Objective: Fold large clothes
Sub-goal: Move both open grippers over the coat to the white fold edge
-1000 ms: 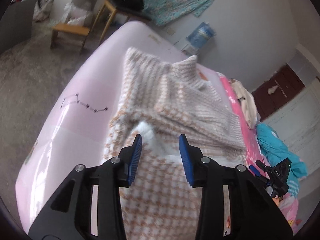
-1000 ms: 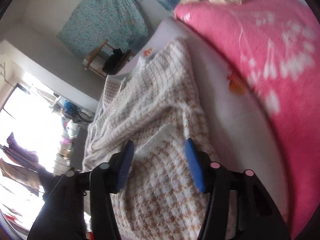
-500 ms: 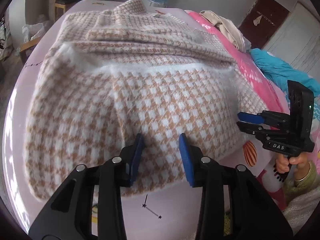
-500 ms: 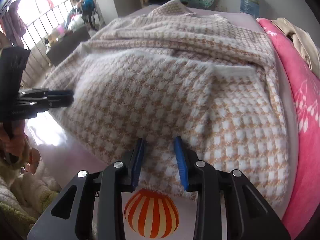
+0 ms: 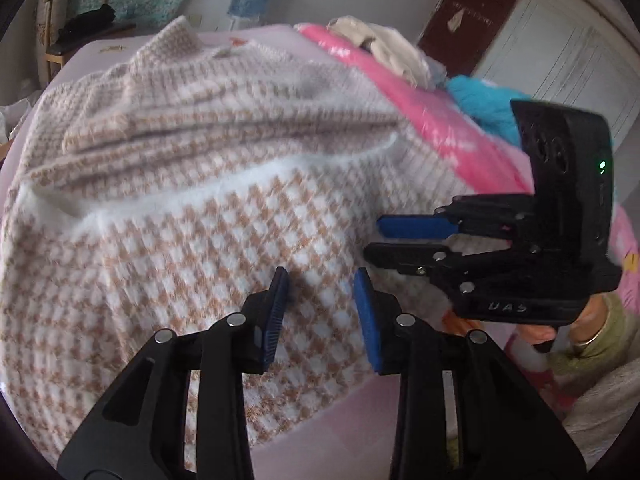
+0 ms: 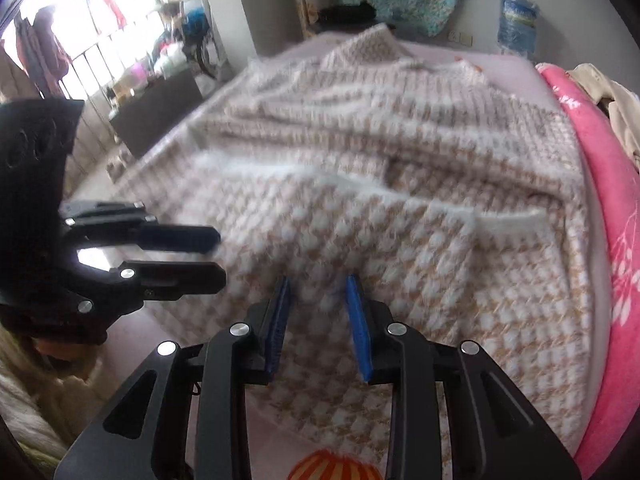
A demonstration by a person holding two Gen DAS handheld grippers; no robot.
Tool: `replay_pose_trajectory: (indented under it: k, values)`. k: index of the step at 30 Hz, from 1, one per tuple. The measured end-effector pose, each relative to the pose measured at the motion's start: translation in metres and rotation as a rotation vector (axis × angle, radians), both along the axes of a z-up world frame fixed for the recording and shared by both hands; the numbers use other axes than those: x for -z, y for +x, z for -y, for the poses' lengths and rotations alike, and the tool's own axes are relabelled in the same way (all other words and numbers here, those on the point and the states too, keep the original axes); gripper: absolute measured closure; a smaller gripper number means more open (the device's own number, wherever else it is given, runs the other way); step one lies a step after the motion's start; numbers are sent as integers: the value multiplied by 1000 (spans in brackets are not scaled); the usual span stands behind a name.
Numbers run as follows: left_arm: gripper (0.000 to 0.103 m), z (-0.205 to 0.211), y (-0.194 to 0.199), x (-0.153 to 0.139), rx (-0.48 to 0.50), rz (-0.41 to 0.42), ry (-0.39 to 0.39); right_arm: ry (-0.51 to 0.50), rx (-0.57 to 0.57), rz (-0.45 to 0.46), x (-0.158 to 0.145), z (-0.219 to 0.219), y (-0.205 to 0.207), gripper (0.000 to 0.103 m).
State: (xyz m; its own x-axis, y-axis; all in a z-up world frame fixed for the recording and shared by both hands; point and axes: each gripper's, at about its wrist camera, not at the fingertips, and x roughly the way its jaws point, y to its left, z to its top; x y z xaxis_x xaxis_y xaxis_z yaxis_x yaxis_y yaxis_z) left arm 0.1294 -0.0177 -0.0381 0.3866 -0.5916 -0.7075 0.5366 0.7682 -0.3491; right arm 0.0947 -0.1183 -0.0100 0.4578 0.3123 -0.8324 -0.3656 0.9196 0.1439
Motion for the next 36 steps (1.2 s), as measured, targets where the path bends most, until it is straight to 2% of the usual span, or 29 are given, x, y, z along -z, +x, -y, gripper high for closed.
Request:
replay_pose_trajectory:
  k: [2,5,8,11,13,15,18,20,23,26,28,30,34,36]
  values:
    - [71,-2,-4,1,-4,-4,-8,33,14,-46,-1,9,-1,74]
    - [71,-7,-5,-1,-6,-17,-28,25,16,-67,-2,14,-5,74]
    - [71,-11,2,-10,-17,11,-51,27,33,-21,-13,18,-7,74]
    - [71,-12,17,-15,-56,28,-64,38,108,40,-25,31,5,74]
    - [71,-7,28,-7,-89,5,-14,12,146,27,-17,35,17,74]
    - [71,-8,32,-2,-101,-9,-37,-17,158,-19,-1,32,25,74]
    - [71,-14,33,-8,-108,-22,-61,-47,159,8,-5,30,23,74]
    - [71,-22,33,-15,-139,3,-49,-59,194,58,-15,34,21,71]
    - [67,-39,40,-15,-219,16,-23,-48,281,78,-16,53,27,65]
    - [66,-56,53,-2,-311,-29,9,-51,360,12,3,72,40,57]
    - [66,-64,58,2,-323,-58,-46,-3,361,7,5,78,43,55]
    - [66,-64,58,-2,-324,-56,-40,-7,359,8,1,77,43,55]
    - [54,-69,51,-12,-343,-10,-22,51,356,33,-10,81,35,41]
    - [48,-71,51,-10,-358,-13,-10,44,355,31,-7,80,34,36]
